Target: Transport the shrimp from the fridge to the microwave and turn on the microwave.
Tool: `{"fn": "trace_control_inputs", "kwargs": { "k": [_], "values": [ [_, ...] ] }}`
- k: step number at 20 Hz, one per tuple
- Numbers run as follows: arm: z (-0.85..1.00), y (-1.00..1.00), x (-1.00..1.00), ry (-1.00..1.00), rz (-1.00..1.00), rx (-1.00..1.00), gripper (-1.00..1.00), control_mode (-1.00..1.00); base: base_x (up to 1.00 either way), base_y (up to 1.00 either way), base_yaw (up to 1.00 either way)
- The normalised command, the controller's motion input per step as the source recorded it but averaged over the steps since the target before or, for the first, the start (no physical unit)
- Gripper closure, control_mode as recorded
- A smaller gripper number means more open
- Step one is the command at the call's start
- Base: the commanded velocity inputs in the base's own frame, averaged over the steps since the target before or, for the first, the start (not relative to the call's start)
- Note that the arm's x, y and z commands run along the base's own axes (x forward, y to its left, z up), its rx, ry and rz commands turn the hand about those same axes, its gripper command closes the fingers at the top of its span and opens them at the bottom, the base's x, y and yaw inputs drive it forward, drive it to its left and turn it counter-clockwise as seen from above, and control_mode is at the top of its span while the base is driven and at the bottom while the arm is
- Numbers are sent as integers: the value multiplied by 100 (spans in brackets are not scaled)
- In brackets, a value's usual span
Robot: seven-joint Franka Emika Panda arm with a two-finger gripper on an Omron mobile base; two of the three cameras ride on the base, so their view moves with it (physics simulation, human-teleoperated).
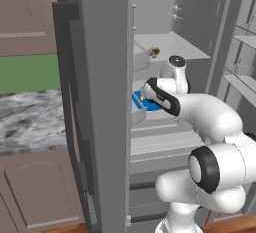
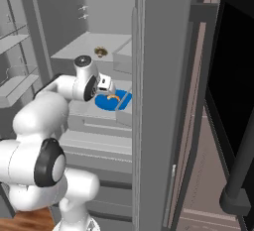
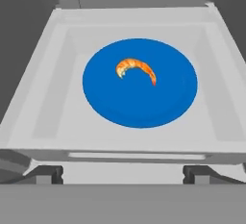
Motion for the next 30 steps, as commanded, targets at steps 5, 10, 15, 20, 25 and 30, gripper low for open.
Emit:
{"fn": "trace_control_inputs", "kwargs": {
  "k": [5, 10, 15, 20, 25, 30],
  "values": [
    [-32, 5, 24, 0, -1, 1, -100, -100, 0, 0, 0],
    [-25, 7, 34, 0, -3, 3, -100, -100, 0, 0, 0],
    [-25, 4, 35, 0, -3, 3, -100, -100, 0, 0, 0],
    [-21, 0, 36, 0, -3, 0, -100, -100, 0, 0, 0],
    [-13, 0, 50, -1, -1, 0, -100, -100, 0, 0, 0],
    [-1, 0, 53, 0, -3, 0, -100, -100, 0, 0, 0]
  ]
}}
